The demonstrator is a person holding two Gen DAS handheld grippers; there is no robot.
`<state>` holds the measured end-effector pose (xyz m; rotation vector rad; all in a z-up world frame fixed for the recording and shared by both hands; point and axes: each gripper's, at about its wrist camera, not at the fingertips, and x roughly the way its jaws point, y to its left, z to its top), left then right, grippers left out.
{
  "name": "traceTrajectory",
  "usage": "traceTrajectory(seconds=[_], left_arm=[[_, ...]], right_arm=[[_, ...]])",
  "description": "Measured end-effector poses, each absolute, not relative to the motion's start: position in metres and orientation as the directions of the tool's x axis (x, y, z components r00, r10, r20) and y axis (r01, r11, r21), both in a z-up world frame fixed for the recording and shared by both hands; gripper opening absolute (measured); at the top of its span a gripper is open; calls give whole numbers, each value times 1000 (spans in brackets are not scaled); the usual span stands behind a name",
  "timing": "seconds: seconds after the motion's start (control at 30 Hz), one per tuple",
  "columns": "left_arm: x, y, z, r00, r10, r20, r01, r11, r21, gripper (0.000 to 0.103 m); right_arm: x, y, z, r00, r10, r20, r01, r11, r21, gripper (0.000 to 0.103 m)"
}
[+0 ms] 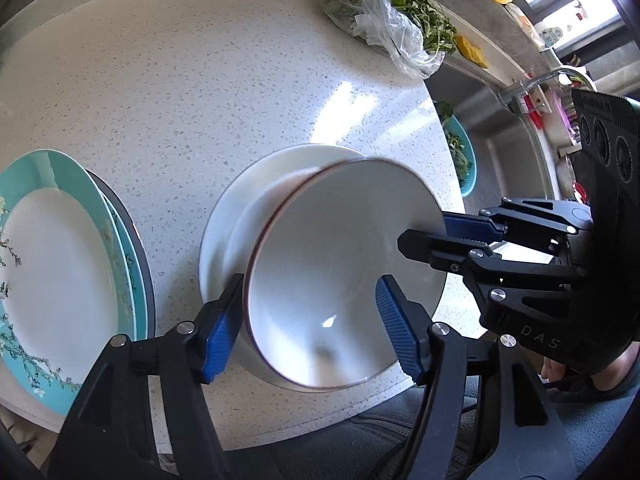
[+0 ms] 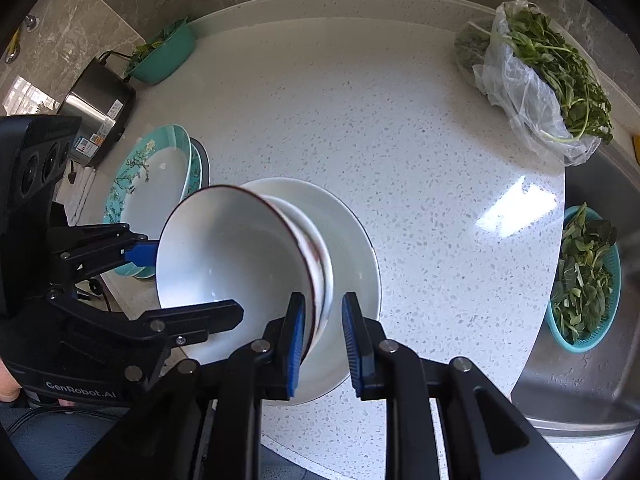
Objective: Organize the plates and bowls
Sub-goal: 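Open both grippers and release the bowl stack on the grey-rimmed plate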
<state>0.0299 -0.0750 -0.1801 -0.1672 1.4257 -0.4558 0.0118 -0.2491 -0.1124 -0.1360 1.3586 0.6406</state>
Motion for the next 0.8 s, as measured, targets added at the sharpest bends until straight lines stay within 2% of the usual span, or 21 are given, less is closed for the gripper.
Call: traceTrajectory(seconds=[0.1, 0.37, 0.67, 0.8], left_arm=[[31, -74, -181, 81, -401, -912, 204, 903, -379, 64], [31, -76, -180, 88, -418, -904, 215, 894, -393, 73], [32, -76, -179, 91, -448, -889, 237, 877, -417, 78], [31, -81, -178, 80, -476, -876, 256, 859, -443, 93]], right_arm=[[12, -249, -115, 65, 355, -933, -498, 821, 278, 22], [18, -253, -119, 48, 367, -929, -489, 820, 298, 22], [18, -254, -119, 33, 368, -929, -500, 811, 304, 14], [18, -255, -118, 34, 371, -928, -496, 812, 306, 12]])
